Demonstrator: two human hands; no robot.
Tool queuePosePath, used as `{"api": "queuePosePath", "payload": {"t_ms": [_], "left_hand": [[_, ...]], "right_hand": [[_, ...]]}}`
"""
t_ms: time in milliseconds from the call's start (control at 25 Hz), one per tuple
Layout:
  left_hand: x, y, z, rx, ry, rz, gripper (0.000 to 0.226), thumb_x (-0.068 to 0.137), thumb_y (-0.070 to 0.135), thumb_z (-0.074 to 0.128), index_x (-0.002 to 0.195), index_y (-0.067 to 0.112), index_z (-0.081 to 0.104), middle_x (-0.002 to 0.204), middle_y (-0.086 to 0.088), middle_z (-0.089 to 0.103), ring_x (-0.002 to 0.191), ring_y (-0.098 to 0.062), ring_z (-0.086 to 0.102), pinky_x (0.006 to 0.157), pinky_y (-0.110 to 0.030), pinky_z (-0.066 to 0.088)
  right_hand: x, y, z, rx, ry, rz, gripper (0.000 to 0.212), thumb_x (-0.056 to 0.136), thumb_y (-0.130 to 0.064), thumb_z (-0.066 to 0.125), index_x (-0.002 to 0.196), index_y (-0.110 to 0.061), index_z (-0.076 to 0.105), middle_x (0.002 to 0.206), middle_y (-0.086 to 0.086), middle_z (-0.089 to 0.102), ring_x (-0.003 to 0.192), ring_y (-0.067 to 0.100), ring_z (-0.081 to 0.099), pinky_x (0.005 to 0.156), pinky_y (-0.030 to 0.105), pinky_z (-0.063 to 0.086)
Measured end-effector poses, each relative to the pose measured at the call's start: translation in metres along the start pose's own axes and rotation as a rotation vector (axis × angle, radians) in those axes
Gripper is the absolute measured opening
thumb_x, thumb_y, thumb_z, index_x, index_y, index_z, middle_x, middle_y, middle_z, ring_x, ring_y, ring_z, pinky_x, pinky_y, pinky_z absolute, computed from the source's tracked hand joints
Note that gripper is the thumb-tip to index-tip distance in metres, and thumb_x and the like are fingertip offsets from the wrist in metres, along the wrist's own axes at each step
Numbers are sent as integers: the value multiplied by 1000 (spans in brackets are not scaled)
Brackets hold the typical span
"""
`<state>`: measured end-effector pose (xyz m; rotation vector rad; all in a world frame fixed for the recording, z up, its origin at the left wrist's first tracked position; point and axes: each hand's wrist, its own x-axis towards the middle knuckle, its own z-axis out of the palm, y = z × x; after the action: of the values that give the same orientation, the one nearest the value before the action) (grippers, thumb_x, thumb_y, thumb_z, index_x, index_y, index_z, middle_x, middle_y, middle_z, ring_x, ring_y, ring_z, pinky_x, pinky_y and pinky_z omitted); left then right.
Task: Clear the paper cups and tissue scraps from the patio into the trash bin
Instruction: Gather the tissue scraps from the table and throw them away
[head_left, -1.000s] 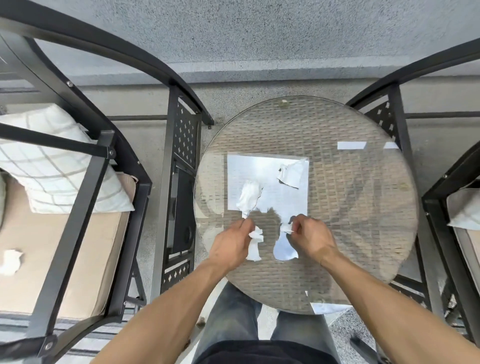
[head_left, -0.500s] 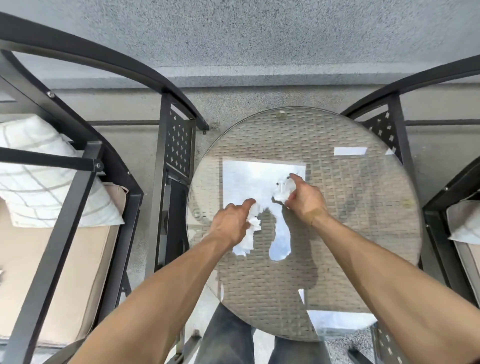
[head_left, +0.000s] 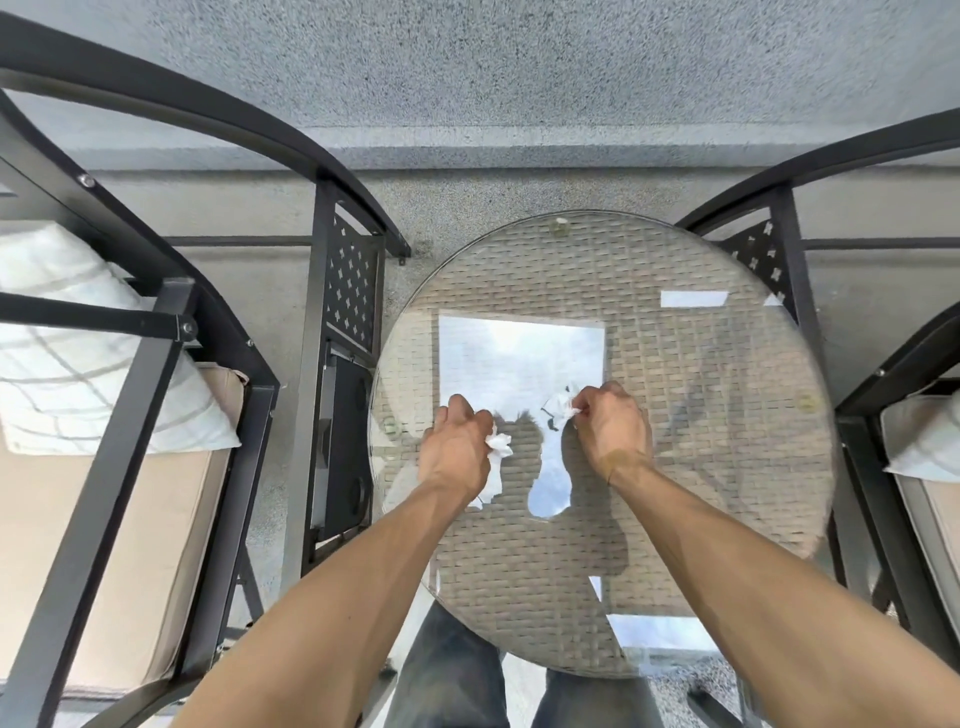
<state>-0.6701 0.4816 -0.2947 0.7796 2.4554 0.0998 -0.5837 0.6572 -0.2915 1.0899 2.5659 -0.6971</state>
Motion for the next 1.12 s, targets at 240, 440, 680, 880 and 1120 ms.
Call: {"api": "queuePosePath", "payload": {"t_ms": [240,440,680,880,1120], "left_hand": [[-21,-5,-28,-91,-25,-76,25,88,0,49,109,14,49,113,-8,59,96,-28,60,65,-36,43],[-68,6,-50,-338,223,-43,16,96,17,49,112,19,48,109,-8,65,91,-29,61,71,-37,48],[-154,13,-75,-485,578,-89,26,96,33,54,119,22,58,117,0,66,103,-23,60,80,-33,45],[-248,2,-71,-568,839,-237,18,93,31,57,110,27,59,106,5,65,96,-18,60,78,-35,46],[-387,-33,-45,-550,1094,-514,23,95,32,55,115,24,61,115,2,65,103,-20,59,84,-34,46]], "right_hand": [[-36,10,-33,21,-46,-74,24,88,-17,51,108,-17,64,109,8,65,96,27,62,73,30,44],[-52,3,-82,77,65,-273,24,83,-23,58,107,-24,65,99,1,71,93,27,64,69,28,41],[-96,-10,-130,194,128,-569,23,79,-29,65,100,-35,61,76,-17,60,70,11,57,61,24,32],[-151,-50,-138,201,75,-851,18,79,-31,69,97,-34,64,76,-17,61,78,11,57,66,26,35],[-250,-125,-112,90,-10,-1249,16,83,-35,66,99,-33,63,77,-20,57,82,11,53,66,28,35]]}}
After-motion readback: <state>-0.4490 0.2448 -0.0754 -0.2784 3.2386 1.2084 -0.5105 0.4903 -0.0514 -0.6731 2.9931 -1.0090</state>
